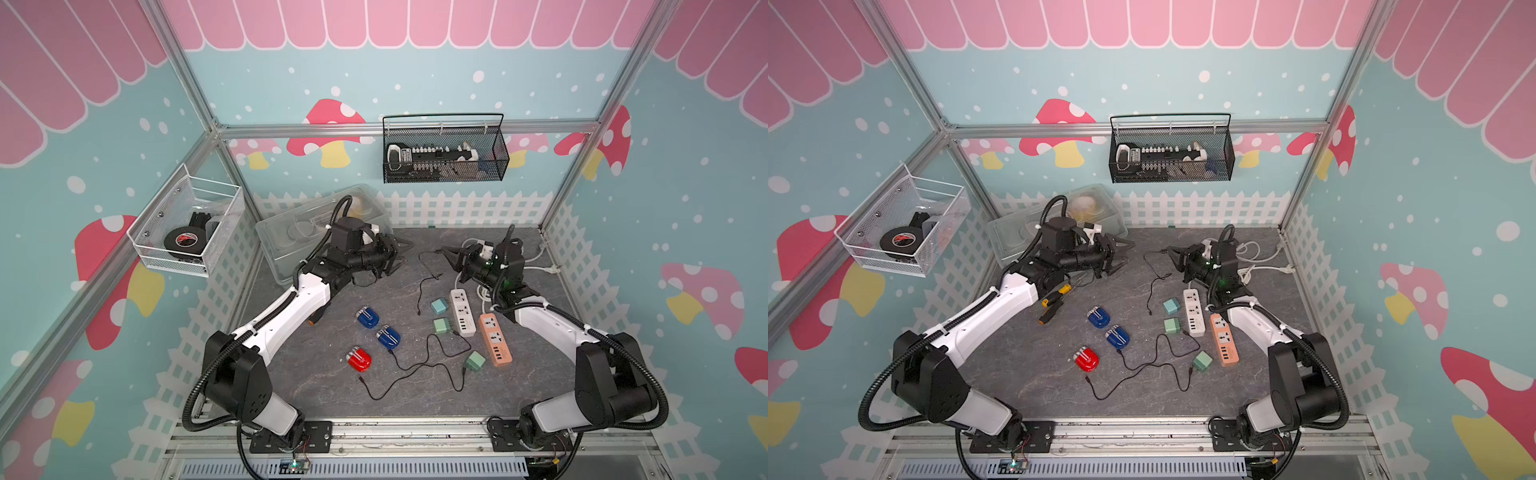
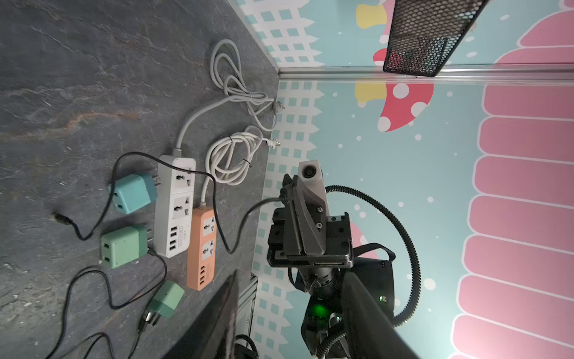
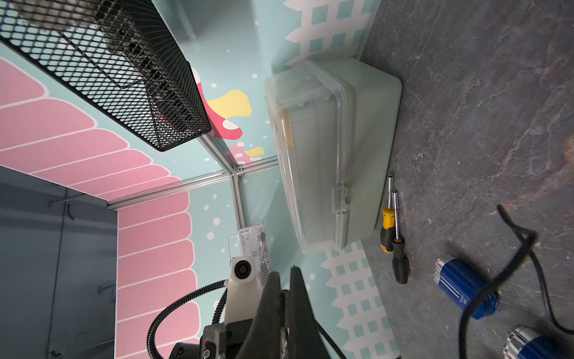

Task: Charge the electric shaver
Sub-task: Pick up the charging cable from the center of the board.

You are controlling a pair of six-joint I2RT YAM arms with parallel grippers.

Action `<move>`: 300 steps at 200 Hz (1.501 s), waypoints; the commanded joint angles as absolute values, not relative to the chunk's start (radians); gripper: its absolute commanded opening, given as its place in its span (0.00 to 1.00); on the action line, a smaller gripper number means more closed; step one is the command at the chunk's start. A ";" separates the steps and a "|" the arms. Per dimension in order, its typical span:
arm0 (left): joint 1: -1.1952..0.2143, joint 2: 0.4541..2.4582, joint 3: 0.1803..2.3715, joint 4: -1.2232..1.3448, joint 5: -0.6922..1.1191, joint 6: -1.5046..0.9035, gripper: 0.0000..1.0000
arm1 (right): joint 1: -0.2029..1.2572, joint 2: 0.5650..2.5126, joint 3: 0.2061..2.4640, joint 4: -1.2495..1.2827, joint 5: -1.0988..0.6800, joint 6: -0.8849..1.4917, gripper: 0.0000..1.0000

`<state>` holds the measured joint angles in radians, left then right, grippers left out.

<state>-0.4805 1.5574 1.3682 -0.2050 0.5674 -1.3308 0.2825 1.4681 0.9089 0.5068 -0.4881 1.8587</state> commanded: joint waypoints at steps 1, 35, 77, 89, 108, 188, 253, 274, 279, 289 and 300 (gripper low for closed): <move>-0.532 1.604 1.413 -0.297 0.526 -1.439 0.51 | 0.288 1.469 0.951 0.510 -0.474 1.846 0.00; -0.553 1.663 1.455 -0.222 0.521 -1.496 0.47 | 0.291 1.471 0.979 0.472 -0.502 1.847 0.00; -0.555 1.755 1.497 -0.037 0.535 -1.583 0.45 | 0.292 1.437 0.976 0.393 -0.515 1.831 0.00; -0.558 1.772 1.496 0.022 0.542 -1.620 0.45 | 0.293 1.432 0.971 0.392 -0.512 1.830 0.00; -0.561 1.786 1.496 0.046 0.549 -1.637 0.42 | 0.293 1.435 0.971 0.400 -0.514 1.836 0.00; -0.566 1.752 1.539 -0.245 0.565 -1.606 0.51 | 0.293 1.453 0.976 0.417 -0.488 1.838 0.00; -0.603 1.723 1.482 -0.070 0.542 -1.851 0.54 | 0.293 1.464 0.978 0.434 -0.478 1.830 0.00; -0.613 1.753 1.524 -0.046 0.566 -1.905 0.54 | 0.294 1.458 0.970 0.433 -0.480 1.826 0.00; -0.615 1.757 1.536 -0.062 0.573 -1.912 0.54 | 0.293 1.458 0.969 0.433 -0.481 1.823 0.00; -0.622 1.754 1.551 -0.084 0.574 -1.921 0.54 | 0.293 1.456 0.967 0.431 -0.481 1.821 0.00; -0.623 1.745 1.549 -0.102 0.560 -1.927 0.54 | 0.293 1.453 0.965 0.436 -0.476 1.826 0.00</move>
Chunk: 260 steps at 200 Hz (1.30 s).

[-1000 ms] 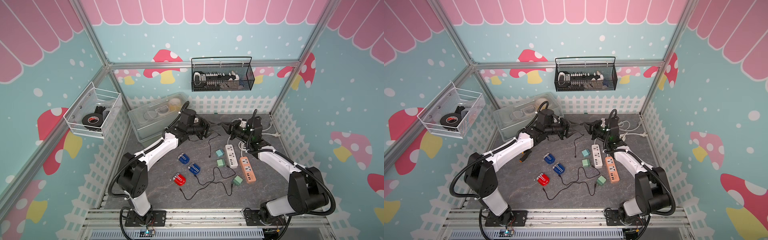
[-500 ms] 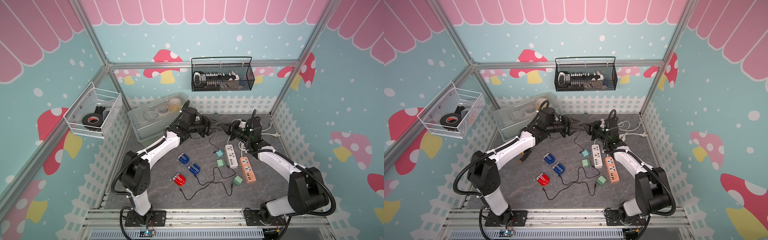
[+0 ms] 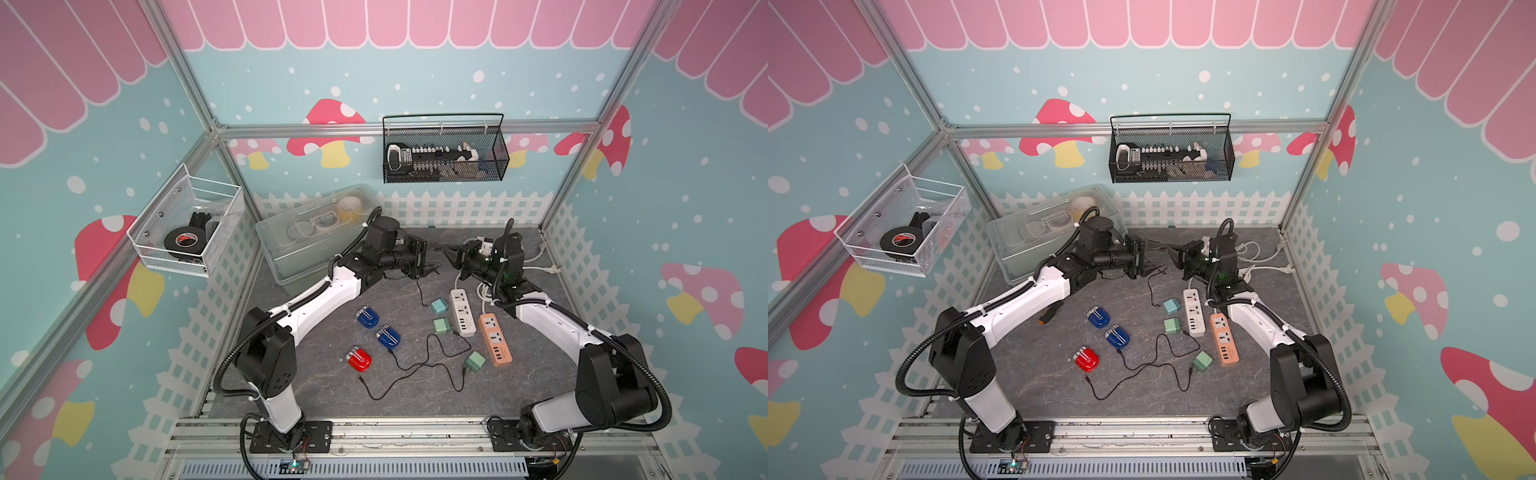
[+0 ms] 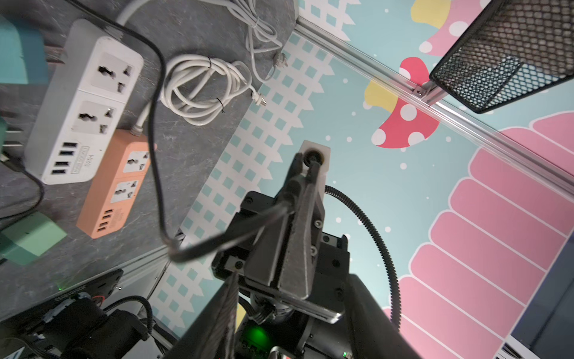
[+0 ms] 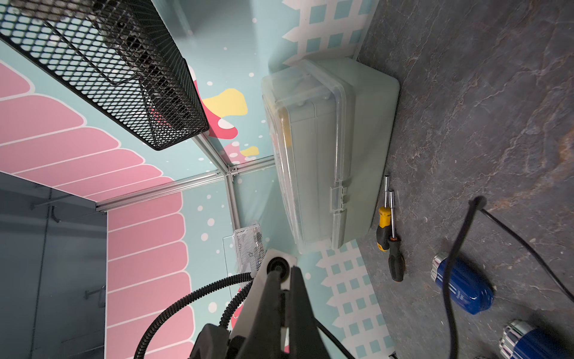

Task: Charge the electric shaver
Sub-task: Pick up the charging cable from the center of the board.

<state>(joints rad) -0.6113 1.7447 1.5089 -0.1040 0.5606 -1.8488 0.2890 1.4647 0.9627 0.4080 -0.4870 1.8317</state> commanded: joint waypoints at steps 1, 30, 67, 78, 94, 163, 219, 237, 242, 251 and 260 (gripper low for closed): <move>-0.623 1.744 1.548 -0.103 0.559 -1.927 0.53 | 0.293 1.453 0.964 0.437 -0.477 1.827 0.00; -0.612 1.778 1.522 -0.035 0.525 -1.912 0.39 | 0.293 1.436 0.963 0.444 -0.478 1.850 0.00; -0.582 1.843 1.581 -0.059 0.522 -1.812 0.31 | 0.293 1.403 0.960 0.405 -0.489 1.863 0.00; -0.568 1.860 1.621 -0.119 0.539 -1.755 0.31 | 0.293 1.392 0.957 0.394 -0.489 1.862 0.00; -0.553 1.860 1.649 -0.189 0.541 -1.697 0.31 | 0.293 1.389 0.956 0.393 -0.488 1.865 0.00; -0.568 1.871 1.618 0.000 0.582 -1.710 0.21 | 0.293 1.416 0.970 0.399 -0.499 1.882 0.00; -0.566 1.824 1.522 0.035 0.605 -1.710 0.21 | 0.289 1.458 1.003 0.445 -0.495 1.919 0.00; -0.561 1.830 1.523 0.048 0.607 -1.711 0.16 | 0.290 1.456 0.995 0.452 -0.497 1.929 0.00; -0.559 1.833 1.528 0.048 0.609 -1.710 0.14 | 0.290 1.453 0.992 0.452 -0.497 1.930 0.00; -0.557 1.838 1.532 0.049 0.612 -1.710 0.11 | 0.290 1.450 0.989 0.451 -0.498 1.931 0.00; -0.557 1.839 1.535 0.045 0.615 -1.708 0.09 | 0.290 1.445 0.984 0.451 -0.499 1.933 0.00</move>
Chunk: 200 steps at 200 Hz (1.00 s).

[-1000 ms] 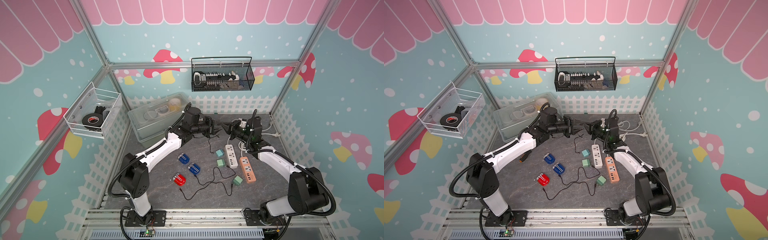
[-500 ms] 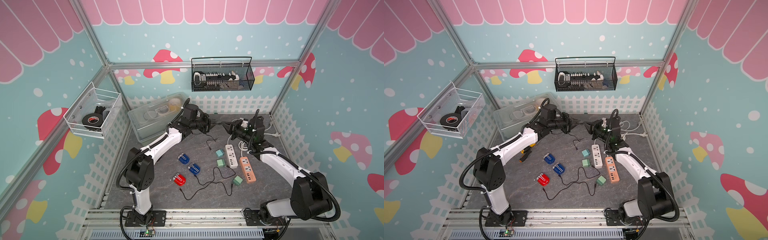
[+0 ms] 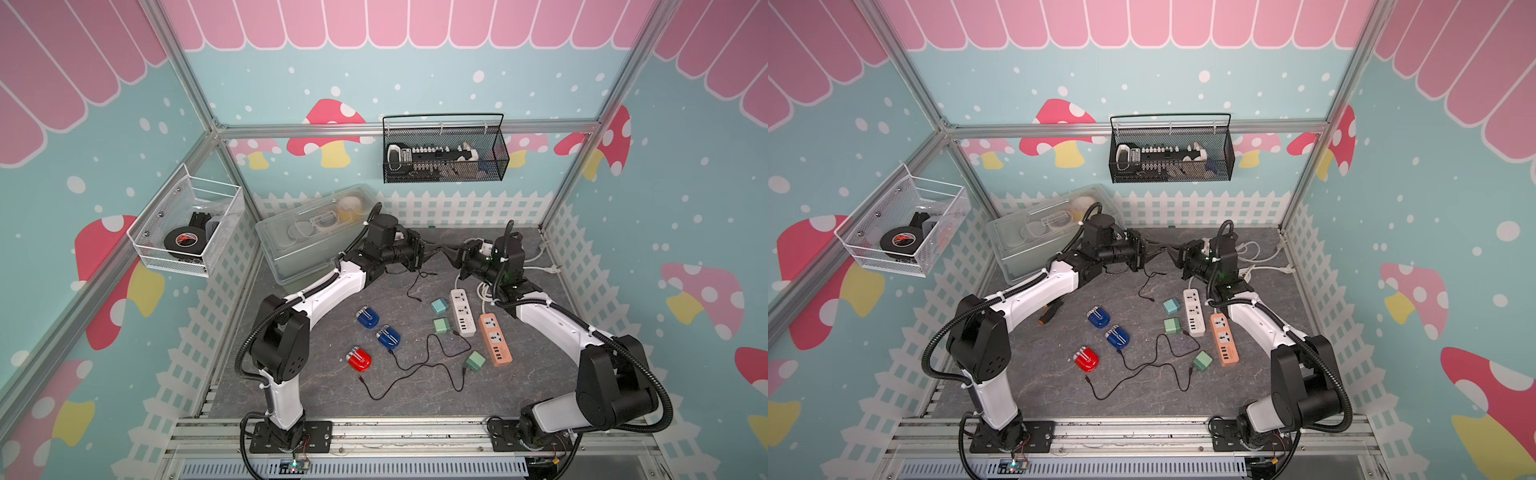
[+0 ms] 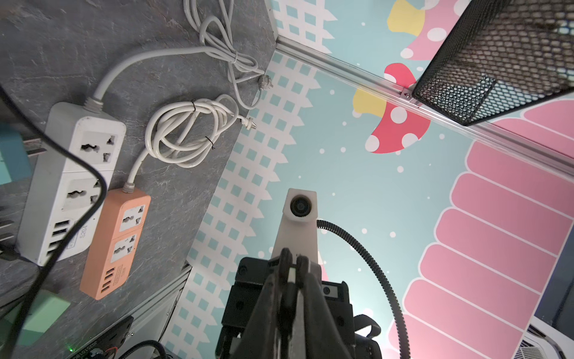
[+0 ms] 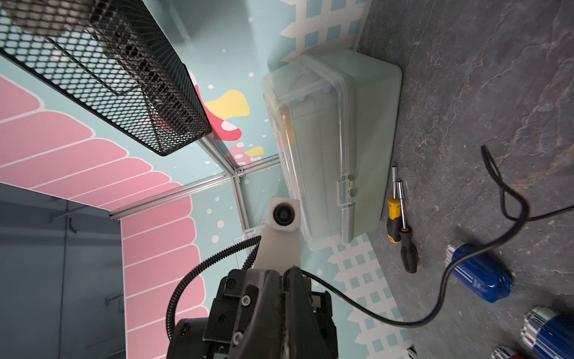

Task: Charge the electric shaver
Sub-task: Pick up the charging cable from the center of the board, then pick up the plug from the center of the board.

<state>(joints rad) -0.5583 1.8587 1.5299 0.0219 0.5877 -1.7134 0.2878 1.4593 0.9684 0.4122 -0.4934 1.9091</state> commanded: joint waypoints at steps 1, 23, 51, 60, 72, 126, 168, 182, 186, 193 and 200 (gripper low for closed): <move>-0.556 1.839 1.535 0.045 0.615 -1.708 0.09 | 0.290 1.446 0.984 0.451 -0.499 1.934 0.00; -0.555 1.841 1.532 0.047 0.624 -1.706 0.04 | 0.290 1.438 0.974 0.449 -0.495 1.938 0.00; -0.554 1.842 1.532 0.052 0.640 -1.704 0.03 | 0.290 1.449 0.973 0.465 -0.492 1.951 0.00; -0.554 1.841 1.530 0.052 0.646 -1.699 0.01 | 0.290 1.454 0.978 0.467 -0.494 1.954 0.00; -0.554 1.838 1.525 0.053 0.656 -1.690 0.00 | 0.288 1.461 0.990 0.467 -0.497 1.956 0.00; -0.493 1.753 1.426 0.006 0.650 -1.604 0.00 | 0.262 1.398 1.101 -0.084 -0.494 1.670 0.46; -0.369 1.609 1.305 -0.156 0.636 -1.487 0.00 | 0.328 1.451 1.263 -0.791 -0.239 1.403 0.62; -0.346 1.579 1.274 -0.188 0.642 -1.468 0.00 | 0.367 1.527 1.272 -0.817 -0.213 1.459 0.59; -0.341 1.572 1.262 -0.187 0.645 -1.467 0.00 | 0.378 1.553 1.279 -0.815 -0.210 1.470 0.59; -0.335 1.561 1.244 -0.187 0.648 -1.467 0.00 | 0.391 1.603 1.302 -0.814 -0.207 1.483 0.59; -0.331 1.553 1.227 -0.187 0.652 -1.468 0.00 | 0.398 1.651 1.333 -0.832 -0.200 1.497 0.59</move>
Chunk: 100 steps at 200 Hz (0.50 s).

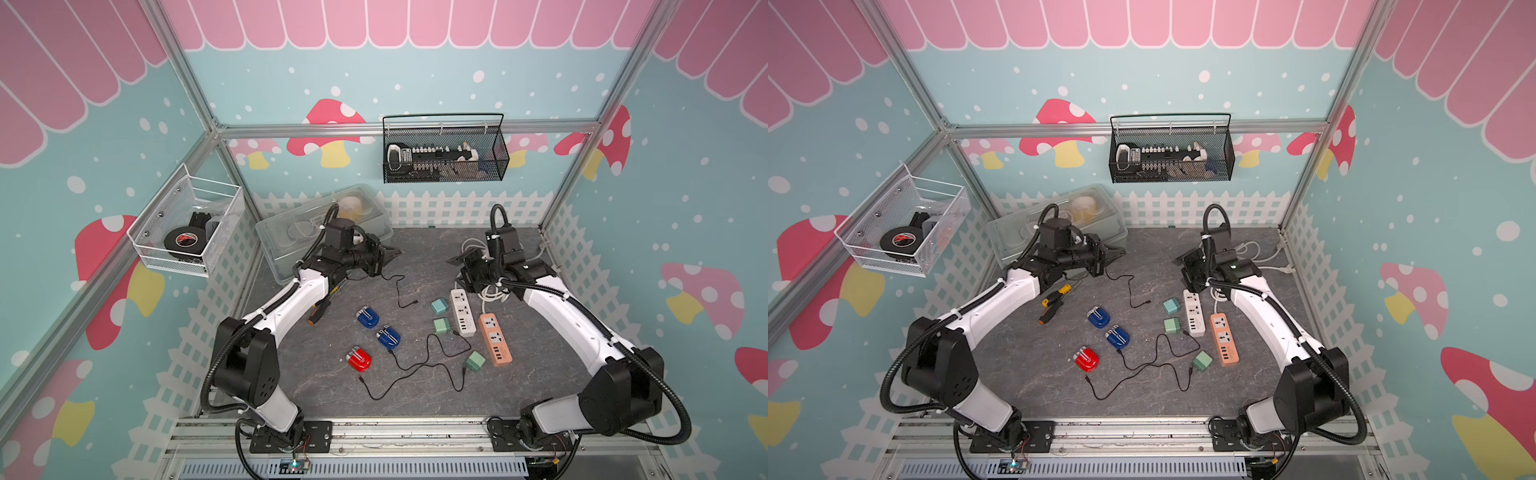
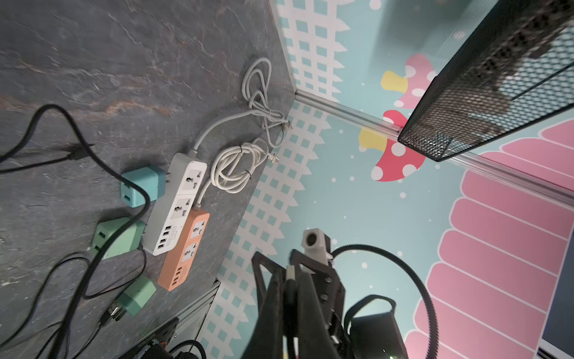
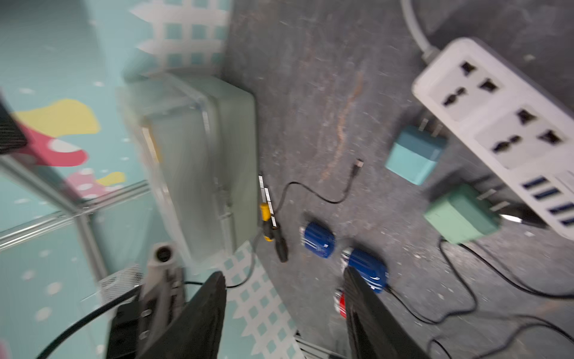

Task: Charge the electric shaver
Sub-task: Pick up the plug from the center of the board.

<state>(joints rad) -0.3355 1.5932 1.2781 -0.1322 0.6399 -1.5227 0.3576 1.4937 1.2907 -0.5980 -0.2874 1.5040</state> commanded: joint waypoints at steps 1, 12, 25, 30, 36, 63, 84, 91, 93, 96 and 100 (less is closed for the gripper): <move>-0.330 1.552 1.225 -0.187 0.653 -1.468 0.00 | 0.398 1.658 1.337 -0.836 -0.198 1.500 0.59; -0.330 1.542 1.206 -0.187 0.657 -1.464 0.00 | 0.400 1.729 1.387 -0.864 -0.190 1.519 0.58; -0.330 1.534 1.187 -0.188 0.659 -1.459 0.00 | 0.400 1.785 1.425 -0.864 -0.172 1.533 0.58; -0.330 1.530 1.179 -0.188 0.659 -1.459 0.00 | 0.400 1.805 1.440 -0.864 -0.164 1.540 0.59; -0.330 1.525 1.169 -0.184 0.658 -1.459 0.00 | 0.400 1.828 1.459 -0.864 -0.156 1.543 0.59; -0.328 1.505 1.140 -0.175 0.663 -1.459 0.00 | 0.397 1.891 1.517 -0.890 -0.132 1.559 0.63; -0.325 1.488 1.118 -0.175 0.665 -1.462 0.00 | 0.397 1.948 1.522 -0.899 -0.156 1.592 0.65; -0.325 1.485 1.114 -0.175 0.667 -1.462 0.00 | 0.397 1.958 1.521 -0.898 -0.162 1.602 0.66; -0.325 1.484 1.113 -0.175 0.667 -1.462 0.00 | 0.397 1.962 1.521 -0.898 -0.162 1.605 0.66; -0.325 1.483 1.111 -0.176 0.667 -1.462 0.00 | 0.397 1.966 1.522 -0.898 -0.164 1.609 0.67; -0.325 1.481 1.111 -0.176 0.666 -1.462 0.00 | 0.397 1.971 1.521 -0.898 -0.166 1.613 0.67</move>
<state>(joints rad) -0.3294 1.5311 1.1255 -0.1745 0.6525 -1.4837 0.3992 1.9224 1.5097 -0.8410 -0.1730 1.5570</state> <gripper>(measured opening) 0.060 0.661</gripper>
